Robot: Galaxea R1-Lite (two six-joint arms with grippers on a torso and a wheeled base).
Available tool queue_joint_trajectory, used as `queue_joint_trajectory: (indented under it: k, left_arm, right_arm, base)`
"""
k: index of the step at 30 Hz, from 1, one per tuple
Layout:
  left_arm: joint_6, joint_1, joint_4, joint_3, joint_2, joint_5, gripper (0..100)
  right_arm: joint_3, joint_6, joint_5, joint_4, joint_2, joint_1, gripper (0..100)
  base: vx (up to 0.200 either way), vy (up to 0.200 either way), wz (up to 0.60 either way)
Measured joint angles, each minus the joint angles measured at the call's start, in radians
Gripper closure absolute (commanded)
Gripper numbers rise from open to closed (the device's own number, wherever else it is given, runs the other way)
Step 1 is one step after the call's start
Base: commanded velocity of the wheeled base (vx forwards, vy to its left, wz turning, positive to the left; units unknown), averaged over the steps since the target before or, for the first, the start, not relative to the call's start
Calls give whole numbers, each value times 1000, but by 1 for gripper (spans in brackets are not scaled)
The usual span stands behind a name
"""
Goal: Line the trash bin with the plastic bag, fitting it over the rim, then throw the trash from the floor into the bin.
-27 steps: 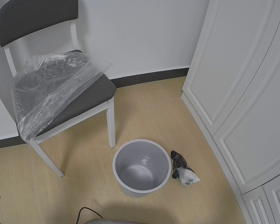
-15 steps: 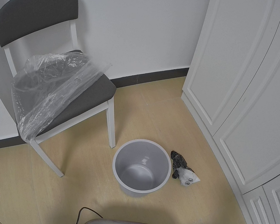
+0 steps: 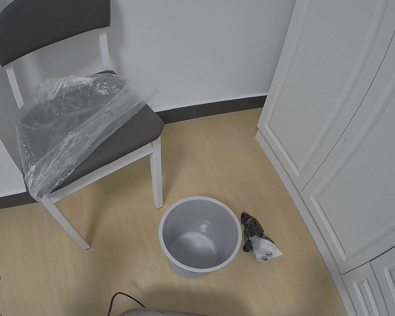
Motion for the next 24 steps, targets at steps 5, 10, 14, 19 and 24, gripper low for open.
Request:
queue_joint_trajectory:
  k: [5, 10, 14, 19, 24]
  left_arm:
    - [29, 0, 0, 0, 0, -25, 0]
    - [35, 0, 0, 0, 0, -42, 0]
    - [30, 0, 1, 0, 0, -42, 0]
    - [44, 0, -1, 0, 0, -43, 0]
    - [22, 3, 0, 0, 0, -36, 0]
  right_arm:
    - [0, -45, 11, 1, 0, -2, 0]
    - [0, -44, 23, 1, 0, -2, 0]
    - [0, -37, 23, 1, 0, 0, 0]
    - [0, -58, 24, 1, 0, 0, 0]
    - [0, -54, 29, -1, 0, 0, 0]
  base:
    - [0, 0, 0]
    - [0, 0, 0]
    - [0, 0, 0]
    - [0, 0, 0]
    - [0, 0, 0]
